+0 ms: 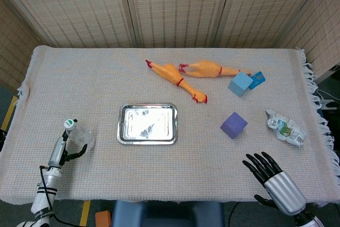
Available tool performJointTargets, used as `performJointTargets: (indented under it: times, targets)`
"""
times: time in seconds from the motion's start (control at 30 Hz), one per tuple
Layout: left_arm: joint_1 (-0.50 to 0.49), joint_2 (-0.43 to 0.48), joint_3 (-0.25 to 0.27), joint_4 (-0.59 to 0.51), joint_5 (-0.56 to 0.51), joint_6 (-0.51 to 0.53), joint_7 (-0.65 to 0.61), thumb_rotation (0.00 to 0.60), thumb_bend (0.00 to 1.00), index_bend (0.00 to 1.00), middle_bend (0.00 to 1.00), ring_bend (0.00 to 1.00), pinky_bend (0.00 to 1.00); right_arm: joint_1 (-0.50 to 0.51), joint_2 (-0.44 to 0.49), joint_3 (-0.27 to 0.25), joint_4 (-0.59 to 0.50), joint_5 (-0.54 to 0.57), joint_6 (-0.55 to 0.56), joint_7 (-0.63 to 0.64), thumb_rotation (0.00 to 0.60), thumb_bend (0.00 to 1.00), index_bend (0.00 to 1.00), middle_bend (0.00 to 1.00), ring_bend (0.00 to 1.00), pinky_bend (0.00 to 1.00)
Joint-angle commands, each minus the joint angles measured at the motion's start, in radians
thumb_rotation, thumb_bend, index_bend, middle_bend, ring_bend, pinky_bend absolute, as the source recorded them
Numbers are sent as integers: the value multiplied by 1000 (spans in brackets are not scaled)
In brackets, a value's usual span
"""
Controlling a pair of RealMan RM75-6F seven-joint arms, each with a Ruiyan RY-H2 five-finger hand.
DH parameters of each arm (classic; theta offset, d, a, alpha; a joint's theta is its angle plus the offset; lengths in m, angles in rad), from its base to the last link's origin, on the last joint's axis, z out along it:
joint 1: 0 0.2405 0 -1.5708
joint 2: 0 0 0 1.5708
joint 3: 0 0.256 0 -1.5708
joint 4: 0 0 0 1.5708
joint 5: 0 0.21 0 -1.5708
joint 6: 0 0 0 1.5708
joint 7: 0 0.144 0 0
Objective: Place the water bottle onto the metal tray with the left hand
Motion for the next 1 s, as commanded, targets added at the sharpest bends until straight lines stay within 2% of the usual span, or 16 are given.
performJointTargets:
  times: [0.03,0.1,0.17,0.27,0.43,0.53,0.6,0.73,0.87,0.93,1.0]
  targets:
    - [-5,-7,-10,9,-11,-8,3,600,357,0,0,0,53,0,0,0,0,0,0,-1,600,11,0,0,0,0]
    - [-6,-7,-14,9,-16,-13,-4,600,358,1,10,0,75,1,0,0,-1,2,-4,-2,600,11,0,0,0,0]
    - [-7,-6,-16,9,-16,-17,-10,600,372,32,70,19,123,1,0,-1,-2,2,-7,-3,600,11,0,0,0,0]
    - [-4,-2,-17,7,-15,-13,-18,600,410,164,220,126,257,1,1,0,-3,3,-4,-3,600,11,0,0,0,0]
    - [0,8,-17,-7,-14,-16,-39,600,521,437,489,360,511,1,2,-1,-5,6,-9,-5,600,11,0,0,0,0]
    - [3,12,-16,-11,-2,-2,-50,600,552,510,559,421,571,1,3,-2,-8,9,-13,-8,600,11,0,0,0,0]
    - [10,9,-20,-7,9,28,-57,600,554,522,568,428,578,1,4,-3,-10,11,-17,-9,600,11,0,0,0,0]
    - [31,-15,-49,58,39,157,-43,600,555,525,565,428,576,2,5,-3,-14,14,-24,-14,600,11,0,0,0,0]
    - [35,-89,-139,255,16,314,1,600,555,507,540,408,548,1,10,-7,-19,13,-27,-20,600,11,0,0,0,0]
    - [26,-117,-179,353,-17,326,-26,600,555,490,503,366,516,-1,12,-10,-21,9,-24,-21,600,11,0,0,0,0]
    - [25,-124,-192,374,-38,299,-93,600,555,484,479,334,492,-1,11,-12,-20,4,-24,-23,600,11,0,0,0,0]
